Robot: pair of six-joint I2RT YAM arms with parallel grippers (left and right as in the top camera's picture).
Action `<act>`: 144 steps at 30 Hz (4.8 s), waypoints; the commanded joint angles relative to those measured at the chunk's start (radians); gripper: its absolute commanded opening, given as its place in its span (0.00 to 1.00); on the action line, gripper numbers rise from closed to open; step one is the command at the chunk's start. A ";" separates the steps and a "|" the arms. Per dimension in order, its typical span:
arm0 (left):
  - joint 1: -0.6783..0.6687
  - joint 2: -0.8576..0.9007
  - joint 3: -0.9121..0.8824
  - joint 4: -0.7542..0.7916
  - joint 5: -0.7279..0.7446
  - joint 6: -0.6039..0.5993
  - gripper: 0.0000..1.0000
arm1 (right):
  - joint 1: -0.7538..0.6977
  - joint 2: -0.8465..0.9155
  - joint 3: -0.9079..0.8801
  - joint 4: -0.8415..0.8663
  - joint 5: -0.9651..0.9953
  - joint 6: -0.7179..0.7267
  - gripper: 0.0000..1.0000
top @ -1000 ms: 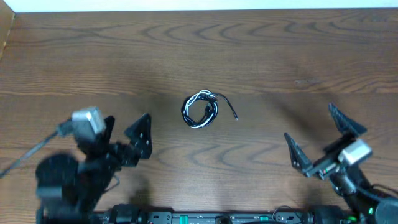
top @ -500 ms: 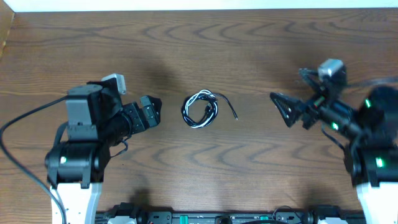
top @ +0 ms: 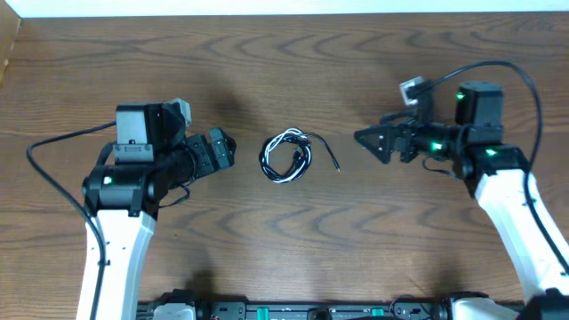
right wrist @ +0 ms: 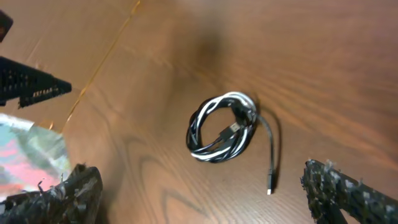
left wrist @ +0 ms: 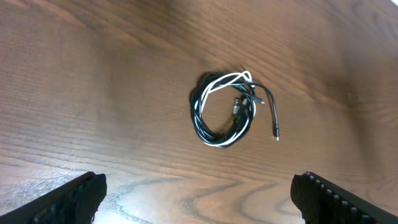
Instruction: Untangle cables
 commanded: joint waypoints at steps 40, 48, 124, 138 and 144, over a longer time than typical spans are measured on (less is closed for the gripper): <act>-0.001 0.521 -0.005 0.282 0.005 0.013 0.27 | 0.466 0.074 0.018 0.103 0.852 0.451 0.27; -0.001 0.568 -0.005 0.294 0.005 -0.024 0.44 | 0.540 0.183 0.018 0.171 0.908 0.476 0.41; -0.035 0.616 -0.089 0.409 0.180 -0.050 0.08 | 0.568 0.491 0.018 0.402 0.907 0.531 0.45; -0.034 0.616 -0.089 0.401 0.162 -0.050 0.52 | 0.568 0.491 0.018 0.413 0.907 0.531 0.49; -0.034 0.616 -0.089 0.401 0.162 -0.050 0.32 | 0.568 0.491 0.018 0.417 0.907 0.531 0.16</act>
